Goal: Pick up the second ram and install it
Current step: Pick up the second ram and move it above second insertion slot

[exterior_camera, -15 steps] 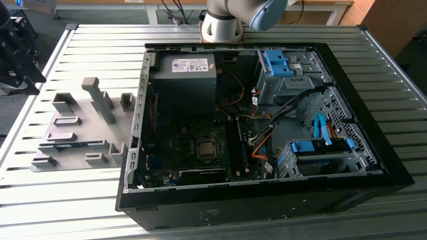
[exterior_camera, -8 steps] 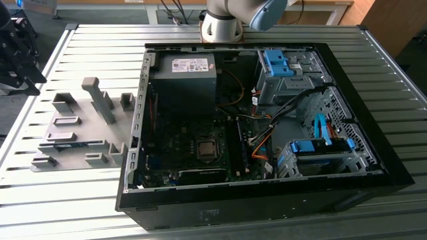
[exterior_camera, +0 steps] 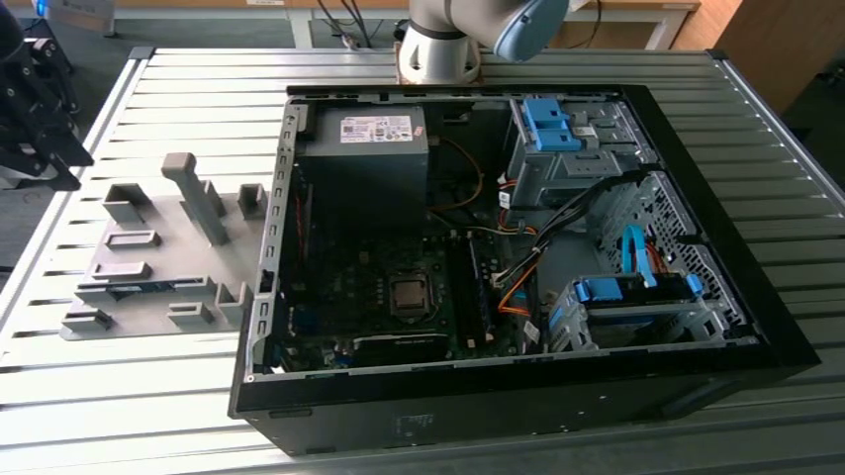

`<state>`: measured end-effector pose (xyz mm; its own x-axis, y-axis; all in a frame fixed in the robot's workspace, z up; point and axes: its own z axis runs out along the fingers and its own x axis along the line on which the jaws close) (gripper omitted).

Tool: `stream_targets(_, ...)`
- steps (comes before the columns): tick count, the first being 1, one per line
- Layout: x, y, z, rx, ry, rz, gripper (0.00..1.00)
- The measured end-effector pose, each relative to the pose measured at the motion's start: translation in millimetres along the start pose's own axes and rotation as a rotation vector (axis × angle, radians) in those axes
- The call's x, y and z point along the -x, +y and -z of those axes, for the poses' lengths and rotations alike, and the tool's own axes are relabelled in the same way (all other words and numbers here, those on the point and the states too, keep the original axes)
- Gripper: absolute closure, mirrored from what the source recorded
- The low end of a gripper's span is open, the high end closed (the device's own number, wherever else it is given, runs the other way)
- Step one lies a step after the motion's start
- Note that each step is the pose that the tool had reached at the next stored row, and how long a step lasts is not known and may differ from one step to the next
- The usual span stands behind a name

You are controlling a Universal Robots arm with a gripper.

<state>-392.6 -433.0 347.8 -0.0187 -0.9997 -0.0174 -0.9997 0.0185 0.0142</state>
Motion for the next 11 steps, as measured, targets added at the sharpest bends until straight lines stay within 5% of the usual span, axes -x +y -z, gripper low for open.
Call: stream_targets(11, -0.1, 0.0, -4.0, 0.0002, 0.0001, 0.0, 0.63)
